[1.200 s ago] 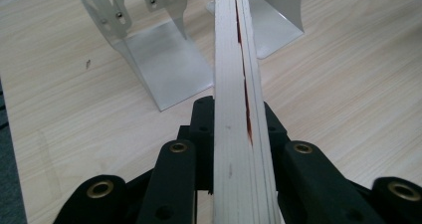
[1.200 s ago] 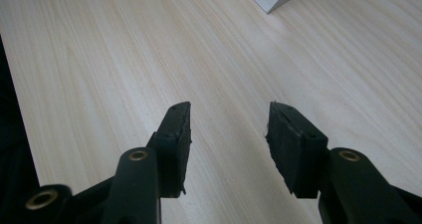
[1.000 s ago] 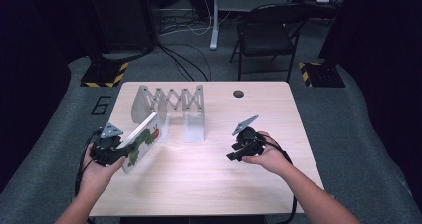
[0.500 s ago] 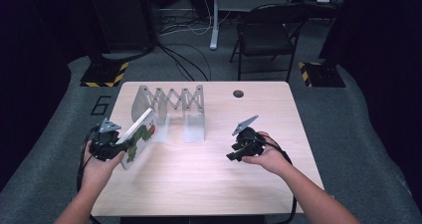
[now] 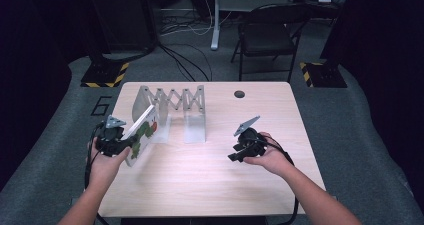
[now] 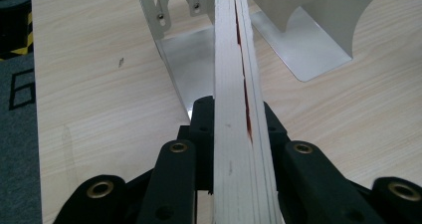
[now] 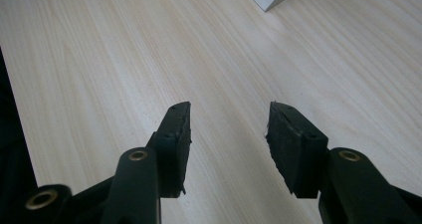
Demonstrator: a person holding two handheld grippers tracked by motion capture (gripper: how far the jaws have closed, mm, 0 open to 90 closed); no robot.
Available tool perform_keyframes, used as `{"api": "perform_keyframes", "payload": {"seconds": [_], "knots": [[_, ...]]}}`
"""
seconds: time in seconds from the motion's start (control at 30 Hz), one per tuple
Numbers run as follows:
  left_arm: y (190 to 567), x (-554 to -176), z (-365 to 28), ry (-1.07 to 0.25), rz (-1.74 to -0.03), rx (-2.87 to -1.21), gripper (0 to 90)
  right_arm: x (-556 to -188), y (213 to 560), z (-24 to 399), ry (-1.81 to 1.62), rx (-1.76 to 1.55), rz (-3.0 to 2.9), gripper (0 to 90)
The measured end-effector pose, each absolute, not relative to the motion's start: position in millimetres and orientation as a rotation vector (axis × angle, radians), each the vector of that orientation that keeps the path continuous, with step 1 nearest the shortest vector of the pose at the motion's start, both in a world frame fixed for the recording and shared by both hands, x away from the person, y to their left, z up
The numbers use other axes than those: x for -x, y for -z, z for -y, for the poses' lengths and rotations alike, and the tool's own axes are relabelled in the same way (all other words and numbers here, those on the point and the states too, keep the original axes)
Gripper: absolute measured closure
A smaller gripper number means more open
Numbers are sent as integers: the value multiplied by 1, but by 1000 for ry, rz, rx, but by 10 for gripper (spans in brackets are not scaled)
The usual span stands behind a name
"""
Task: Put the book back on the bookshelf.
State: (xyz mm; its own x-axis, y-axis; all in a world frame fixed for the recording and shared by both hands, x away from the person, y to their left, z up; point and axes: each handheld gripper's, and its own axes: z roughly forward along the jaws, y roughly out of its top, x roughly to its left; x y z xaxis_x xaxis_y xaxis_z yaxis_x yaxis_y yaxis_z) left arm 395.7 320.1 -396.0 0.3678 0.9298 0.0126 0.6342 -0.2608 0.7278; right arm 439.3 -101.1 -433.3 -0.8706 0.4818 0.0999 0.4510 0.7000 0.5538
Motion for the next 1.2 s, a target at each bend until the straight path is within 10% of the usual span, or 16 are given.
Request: {"api": "perform_keyframes", "payload": {"seconds": [1.2], "knots": [[413,-432,-307,-651,-1434,-1966,755,-437,440,110,-912,-829,-2846,519]]}}
